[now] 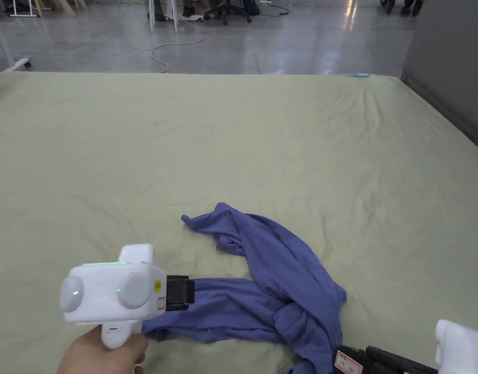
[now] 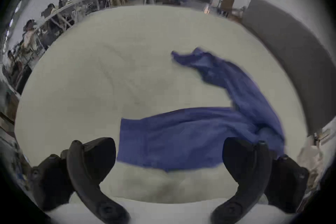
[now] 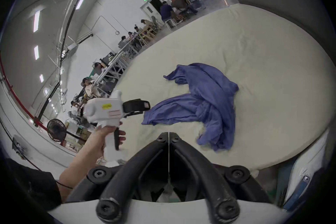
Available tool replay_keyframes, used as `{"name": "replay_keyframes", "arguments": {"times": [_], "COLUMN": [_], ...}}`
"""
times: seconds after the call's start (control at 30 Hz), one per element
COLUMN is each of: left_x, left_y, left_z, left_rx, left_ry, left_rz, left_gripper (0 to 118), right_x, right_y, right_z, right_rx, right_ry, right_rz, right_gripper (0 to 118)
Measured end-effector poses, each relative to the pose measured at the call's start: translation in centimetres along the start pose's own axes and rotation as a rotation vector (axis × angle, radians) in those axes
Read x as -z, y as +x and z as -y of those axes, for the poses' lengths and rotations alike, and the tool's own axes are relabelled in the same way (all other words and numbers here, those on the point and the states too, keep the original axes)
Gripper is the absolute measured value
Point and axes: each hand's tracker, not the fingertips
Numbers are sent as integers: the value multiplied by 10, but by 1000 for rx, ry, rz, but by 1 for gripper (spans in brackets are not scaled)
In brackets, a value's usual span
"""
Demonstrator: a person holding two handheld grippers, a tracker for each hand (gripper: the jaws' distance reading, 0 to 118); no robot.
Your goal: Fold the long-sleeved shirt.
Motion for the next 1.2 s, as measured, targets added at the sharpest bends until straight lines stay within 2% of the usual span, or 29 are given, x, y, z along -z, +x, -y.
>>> {"name": "replay_keyframes", "arguments": {"times": [0.03, 0.07, 0.1, 0.13, 0.17, 0.2, 0.23, 0.27, 0.3, 0.33, 0.4, 0.43, 0.47, 0.5, 0.6, 0.63, 0.67, 0.7, 0.73, 0.77, 0.8, 0.83, 0.87, 1.03, 1.2], "left_x": [20, 54, 71, 75, 63, 44, 31, 21, 11, 3, -15, -24, -31, -38, -50, -52, -52, -51, -51, -51, -50, -50, -51, -79, -152], "left_y": [5, -6, -4, -2, 2, 7, 8, 10, 11, 5, -5, -11, -15, -19, -29, -33, -36, -39, -41, -44, -47, -49, -53, -72, -97], "left_z": [7, -37, -34, -30, -32, -34, -35, -33, -29, -32, -33, -31, -30, -25, -17, -15, -14, -12, -10, -10, -9, -9, -9, -25, -60], "left_rx": [2, 5, 32, 64, 84, 131, 149, 134, 131, 144, 99, 67, 49, 5, -19, -28, -35, -42, -55, -47, -51, -59, -73, -162, -164], "left_ry": [-52, -93, -141, -184, -98, -66, -42, -36, -41, -25, 13, 21, 29, 16, 10, 7, 1, -11, -17, -5, -10, -16, -16, 62, 248], "left_rz": [-4, -3, -22, -10, -30, 15, 112, 126, 89, 123, 156, 176, 201, 235, 221, 211, 213, 217, 217, 199, 194, 188, 181, 227, 205], "left_gripper": [116, 113, 101, 79, 79, 61, 22, 8, 8, 8, 8, 8, 8, 8, 8, 8, 8, 8, 8, 8, 8, 8, 8, 8, 8], "right_x": [0, 2, 4, 7, 11, 16, 23, 31, 43, 58, 104, 136, 160, 191, 290, 319, 339, 351, 362, 367, 355, 347, 339, 244, 98], "right_y": [2, 5, 8, 11, 13, 14, 15, 16, 15, 16, 19, 24, 30, 37, 63, 73, 79, 81, 81, 79, 67, 59, 53, 23, -19], "right_z": [-2, -5, -10, -17, -25, -36, -50, -65, -84, -105, -147, -168, -186, -202, -230, -231, -228, -219, -211, -206, -203, -203, -202, -222, -247], "right_rx": [0, -2, -7, -21, -34, -54, -79, -107, -144, -174, -244, -248, -253, -254, -219, -206, -214, -247, -306, -330, -355, -388, -396, -386, -431], "right_ry": [-2, -4, -9, -17, -23, -24, -17, -9, 1, 14, -24, -97, -72, -117, -308, -378, -423, -476, -516, -537, -443, -441, -443, -282, -64], "right_rz": [15, 36, 65, 98, 123, 150, 160, 157, 155, 151, 175, 200, 187, 231, 403, 449, 477, 523, 574, 574, 573, 556, 480, 357, 304], "right_gripper": [0, 0, 0, 0, 0, 0, 0, 0, 0, 13, 109, 115, 116, 117, 115, 111, 91, 61, 46, 45, 29, 3, 3, 3, 3]}}
